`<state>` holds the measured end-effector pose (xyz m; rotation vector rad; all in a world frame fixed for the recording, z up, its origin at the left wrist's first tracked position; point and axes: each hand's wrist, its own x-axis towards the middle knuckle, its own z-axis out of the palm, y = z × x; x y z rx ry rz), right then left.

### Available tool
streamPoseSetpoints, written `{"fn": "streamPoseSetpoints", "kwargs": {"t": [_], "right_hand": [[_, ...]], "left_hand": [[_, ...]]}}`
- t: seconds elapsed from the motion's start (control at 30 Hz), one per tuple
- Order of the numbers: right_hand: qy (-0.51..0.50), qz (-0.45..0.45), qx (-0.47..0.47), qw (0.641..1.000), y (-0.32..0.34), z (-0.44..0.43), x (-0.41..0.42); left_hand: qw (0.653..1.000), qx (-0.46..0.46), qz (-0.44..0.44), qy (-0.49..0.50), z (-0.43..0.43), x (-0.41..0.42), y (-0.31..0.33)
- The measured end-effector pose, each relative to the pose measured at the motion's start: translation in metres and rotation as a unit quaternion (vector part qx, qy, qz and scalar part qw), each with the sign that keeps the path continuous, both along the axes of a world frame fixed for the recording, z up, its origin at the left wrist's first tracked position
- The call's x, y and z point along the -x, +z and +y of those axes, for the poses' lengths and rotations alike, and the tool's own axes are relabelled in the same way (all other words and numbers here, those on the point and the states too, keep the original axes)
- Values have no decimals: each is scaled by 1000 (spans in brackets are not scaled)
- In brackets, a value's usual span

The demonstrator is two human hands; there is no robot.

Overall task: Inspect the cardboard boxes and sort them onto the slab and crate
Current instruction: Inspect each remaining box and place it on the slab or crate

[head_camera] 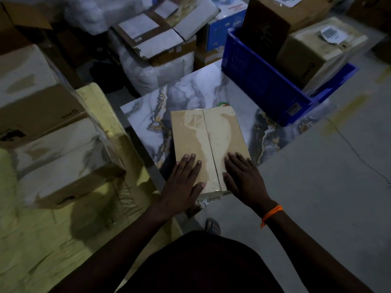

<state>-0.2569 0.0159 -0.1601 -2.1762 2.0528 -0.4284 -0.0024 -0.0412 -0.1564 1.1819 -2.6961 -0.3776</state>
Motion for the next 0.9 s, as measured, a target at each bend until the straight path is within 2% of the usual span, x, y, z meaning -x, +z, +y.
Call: {"fn": "streamPoseSetpoints", "kwargs": {"t": [0.1, 0.2, 0.33, 0.43, 0.5, 0.6, 0.67, 0.8, 0.9], "right_hand": [[-43, 7, -17, 999, 8, -33, 17], [-113, -26, -70, 991, 21, -64, 27], [-198, -187, -164, 948, 29, -105, 40], [-229, -377, -143, 886, 36, -118, 44], [-236, -467, -133, 842, 47, -122, 42], [-243, -536, -120, 799, 62, -127, 42], [-251, -561, -93, 783, 75, -131, 43], [-243, -575, -53, 780, 99, -134, 51], [-250, -630, -40, 734, 113, -129, 56]], "left_hand": [[993, -60, 50, 90, -25, 1, 5], [965, -157, 71, 199, -58, 5, 12], [938, -222, 149, 219, -95, 6, 27], [918, -237, 204, 246, -105, 8, 37], [883, -276, 265, 271, -111, 11, 43], [822, -343, 362, 276, -125, 16, 47], [774, -383, 426, 271, -133, 23, 60], [717, -414, 497, 261, -141, 37, 100], [658, -445, 548, 263, -141, 39, 122]]}}
